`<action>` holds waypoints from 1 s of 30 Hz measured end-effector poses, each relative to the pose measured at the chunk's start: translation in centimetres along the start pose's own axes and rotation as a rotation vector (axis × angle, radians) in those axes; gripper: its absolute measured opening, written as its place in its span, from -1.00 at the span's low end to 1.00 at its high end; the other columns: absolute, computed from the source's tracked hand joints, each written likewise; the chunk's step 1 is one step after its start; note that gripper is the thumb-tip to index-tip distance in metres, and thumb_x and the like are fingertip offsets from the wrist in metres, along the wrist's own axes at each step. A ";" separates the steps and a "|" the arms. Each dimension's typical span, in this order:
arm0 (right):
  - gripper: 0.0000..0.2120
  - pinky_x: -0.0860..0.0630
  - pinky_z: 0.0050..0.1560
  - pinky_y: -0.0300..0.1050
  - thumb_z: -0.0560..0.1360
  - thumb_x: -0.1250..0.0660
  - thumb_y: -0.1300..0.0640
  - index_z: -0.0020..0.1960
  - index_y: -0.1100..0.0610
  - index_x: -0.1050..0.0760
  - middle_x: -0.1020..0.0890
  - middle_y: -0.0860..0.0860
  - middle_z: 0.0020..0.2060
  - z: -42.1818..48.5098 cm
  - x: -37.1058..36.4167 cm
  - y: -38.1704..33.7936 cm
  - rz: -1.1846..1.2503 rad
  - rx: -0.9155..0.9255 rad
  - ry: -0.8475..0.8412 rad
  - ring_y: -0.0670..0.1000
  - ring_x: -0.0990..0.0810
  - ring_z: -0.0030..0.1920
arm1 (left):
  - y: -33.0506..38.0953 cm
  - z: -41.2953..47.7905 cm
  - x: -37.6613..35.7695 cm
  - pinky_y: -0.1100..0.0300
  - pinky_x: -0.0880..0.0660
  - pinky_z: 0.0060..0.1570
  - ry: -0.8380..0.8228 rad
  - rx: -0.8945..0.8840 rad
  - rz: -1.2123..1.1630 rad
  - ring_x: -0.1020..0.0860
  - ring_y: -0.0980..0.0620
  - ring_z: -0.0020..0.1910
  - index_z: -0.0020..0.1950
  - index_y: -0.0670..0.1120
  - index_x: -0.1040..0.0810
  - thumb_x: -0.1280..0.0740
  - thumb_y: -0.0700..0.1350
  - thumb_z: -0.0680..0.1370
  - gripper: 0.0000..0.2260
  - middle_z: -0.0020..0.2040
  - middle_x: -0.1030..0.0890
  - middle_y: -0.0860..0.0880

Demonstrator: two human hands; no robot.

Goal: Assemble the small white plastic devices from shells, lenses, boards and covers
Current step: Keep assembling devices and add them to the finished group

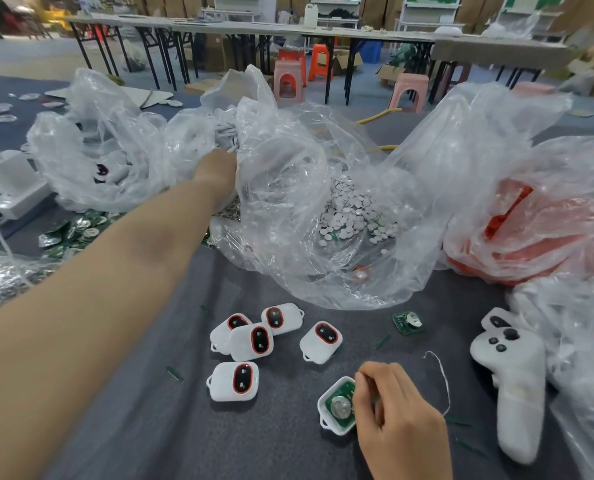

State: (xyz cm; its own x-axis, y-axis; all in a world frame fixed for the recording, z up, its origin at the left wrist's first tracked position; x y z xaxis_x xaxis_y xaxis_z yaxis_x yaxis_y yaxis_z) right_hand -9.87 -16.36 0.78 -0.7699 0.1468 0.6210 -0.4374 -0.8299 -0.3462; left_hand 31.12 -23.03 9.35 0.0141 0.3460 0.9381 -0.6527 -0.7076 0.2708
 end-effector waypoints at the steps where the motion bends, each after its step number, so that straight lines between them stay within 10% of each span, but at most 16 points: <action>1: -0.74 -0.34 -0.48 -0.26 0.50 -0.19 0.12 -0.28 0.14 -0.57 -0.46 -0.07 -0.44 0.1 0.1 0.0 0.001 -0.002 -0.001 -0.10 -0.32 -0.58 | 0.0 -0.2 0.1 -0.11 -0.46 0.15 0.013 0.010 0.037 -0.51 -0.31 0.16 0.21 -0.32 -0.49 -0.15 -0.30 0.60 -0.76 0.16 -0.53 -0.32; 7: -0.73 -0.35 -0.61 -0.22 0.49 -0.17 0.12 -0.29 0.15 -0.56 -0.45 -0.05 -0.45 0.2 0.5 -0.2 0.003 -0.043 -0.027 -0.04 -0.36 -0.58 | -0.6 -1.0 2.2 0.05 -0.38 -0.19 0.297 -0.083 0.211 -0.57 -0.22 -0.09 0.26 -0.10 -0.46 -0.14 -0.31 0.57 -0.69 -0.05 -0.57 -0.22; 13: -0.87 -0.34 -0.45 -0.20 0.49 -0.29 0.17 -0.23 0.14 -0.52 -0.46 -0.06 -0.40 0.2 1.0 -0.1 0.072 -0.111 -0.109 -0.04 -0.40 -0.51 | 1.7 -4.3 7.3 0.22 -0.50 -0.05 0.548 -0.084 -0.444 -0.62 -0.02 -0.07 0.15 -0.13 -0.60 -0.27 -0.10 0.61 -0.80 -0.02 -0.66 -0.07; 18: -0.89 -0.38 -0.32 -0.17 0.44 -0.41 0.33 -0.18 0.16 -0.53 -0.52 -0.05 -0.36 0.1 1.1 0.0 0.181 -0.212 -0.103 -0.04 -0.43 -0.36 | 5.3 -18.1 7.7 0.22 -0.59 -0.23 0.296 -0.245 -1.045 -0.58 0.14 -0.43 -0.07 -0.02 -0.64 -0.35 -0.17 0.56 -0.91 -0.39 -0.63 0.06; 24: -0.86 -0.42 -0.41 -0.19 0.50 -0.24 -0.02 -0.18 -0.05 -0.54 -0.55 -0.06 -0.40 -0.3 3.3 -0.5 0.682 -0.405 0.045 -0.05 -0.46 -0.46 | 8.1 -33.7 1.0 0.26 -0.48 -0.41 -0.068 -0.112 -1.123 -0.51 0.14 -0.52 -0.20 0.04 -0.61 -0.36 -0.25 0.53 -0.79 -0.50 -0.55 0.07; 30: -0.76 -0.50 -0.44 -0.19 0.41 -0.34 -0.05 -0.13 0.12 -0.59 -0.61 0.13 -0.36 -0.1 4.0 -1.4 1.150 -0.595 -0.109 0.04 -0.55 -0.47 | 8.3 -35.2 -0.4 0.33 -0.35 -0.45 0.062 -0.148 -1.031 -0.44 0.14 -0.50 -0.20 0.12 -0.51 -0.31 -0.29 0.54 -0.71 -0.49 -0.50 0.10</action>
State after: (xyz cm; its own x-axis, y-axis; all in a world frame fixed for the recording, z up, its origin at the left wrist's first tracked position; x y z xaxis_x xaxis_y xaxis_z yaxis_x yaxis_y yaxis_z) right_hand -12.37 -14.61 3.66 -0.8100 -0.5531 -0.1949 0.2849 -0.0805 -0.9552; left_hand -0.95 -7.36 3.63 0.5810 0.7734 0.2536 -0.4326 0.0295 0.9011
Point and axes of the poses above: each hand's wrist, its own z-axis towards the middle knuckle, its own x-axis out of the back of the hand, y = z × x, the point moved 2 cm from there along z, towards the middle knuckle
